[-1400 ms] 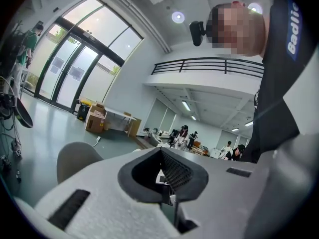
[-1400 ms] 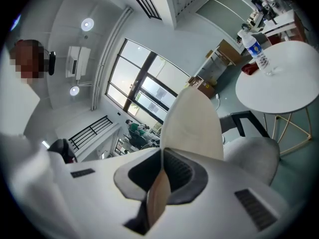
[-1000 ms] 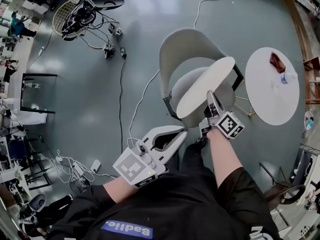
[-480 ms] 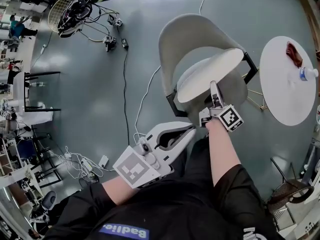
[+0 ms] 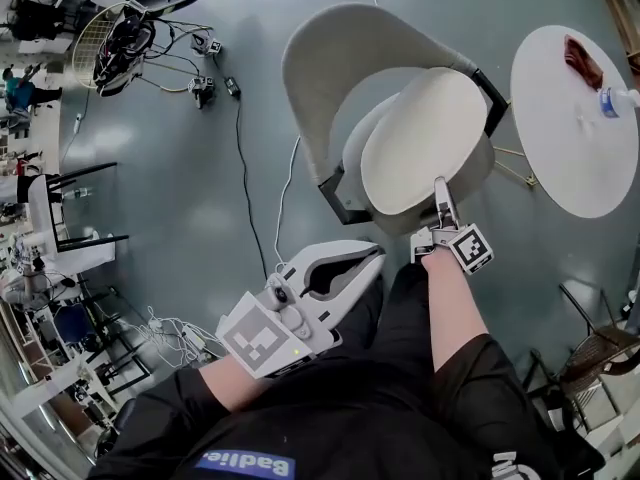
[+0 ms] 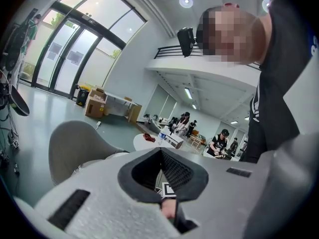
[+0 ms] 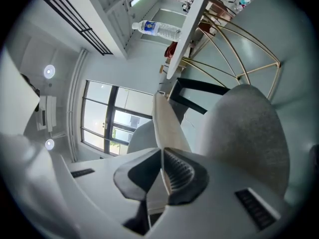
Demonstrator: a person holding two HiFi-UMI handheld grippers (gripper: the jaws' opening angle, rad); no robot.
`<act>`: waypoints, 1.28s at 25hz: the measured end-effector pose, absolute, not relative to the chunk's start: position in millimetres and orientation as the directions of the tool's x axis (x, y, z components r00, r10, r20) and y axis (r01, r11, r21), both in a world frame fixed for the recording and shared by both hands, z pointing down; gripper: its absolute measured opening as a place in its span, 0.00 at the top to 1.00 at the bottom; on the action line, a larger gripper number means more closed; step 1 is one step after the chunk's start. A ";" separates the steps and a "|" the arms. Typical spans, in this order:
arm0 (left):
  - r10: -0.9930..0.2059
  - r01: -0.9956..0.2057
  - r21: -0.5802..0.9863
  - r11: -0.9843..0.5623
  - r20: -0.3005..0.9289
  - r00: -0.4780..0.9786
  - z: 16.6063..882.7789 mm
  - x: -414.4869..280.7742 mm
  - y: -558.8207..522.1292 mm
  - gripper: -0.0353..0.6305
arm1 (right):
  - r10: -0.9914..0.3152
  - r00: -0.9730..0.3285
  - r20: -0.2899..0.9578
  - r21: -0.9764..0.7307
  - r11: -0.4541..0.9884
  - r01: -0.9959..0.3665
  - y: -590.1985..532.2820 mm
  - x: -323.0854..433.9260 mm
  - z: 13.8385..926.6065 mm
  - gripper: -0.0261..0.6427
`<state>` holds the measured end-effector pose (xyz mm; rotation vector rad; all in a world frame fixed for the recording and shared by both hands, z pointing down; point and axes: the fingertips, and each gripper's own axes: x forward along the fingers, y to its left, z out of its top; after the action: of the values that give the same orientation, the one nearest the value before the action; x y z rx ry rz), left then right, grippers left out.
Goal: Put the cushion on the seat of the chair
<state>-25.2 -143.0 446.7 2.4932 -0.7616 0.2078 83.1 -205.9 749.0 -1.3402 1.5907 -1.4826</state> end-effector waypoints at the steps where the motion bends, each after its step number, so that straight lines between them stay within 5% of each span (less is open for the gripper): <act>1: -0.471 -0.552 0.438 -0.710 0.288 0.834 448.1 -22.9 -142.2 0.93 | -0.919 -0.326 0.223 -0.952 -0.133 -0.277 -201.2 86.0 753.9 0.90; 19: -0.381 -0.516 0.463 -0.721 0.357 0.853 491.9 -15.2 -123.1 0.93 | -0.821 -0.323 0.470 -0.864 -0.354 -0.357 -144.7 134.0 896.9 0.90; 32: -0.342 -0.484 0.454 -0.748 0.363 0.867 492.3 6.8 -119.1 0.93 | -0.779 -0.339 0.528 -0.833 -0.398 -0.384 -123.4 150.5 923.7 0.86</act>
<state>6.8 -119.1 492.3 2.4868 -0.5992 0.3470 150.5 -123.4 923.7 -1.5821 1.5043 -1.7942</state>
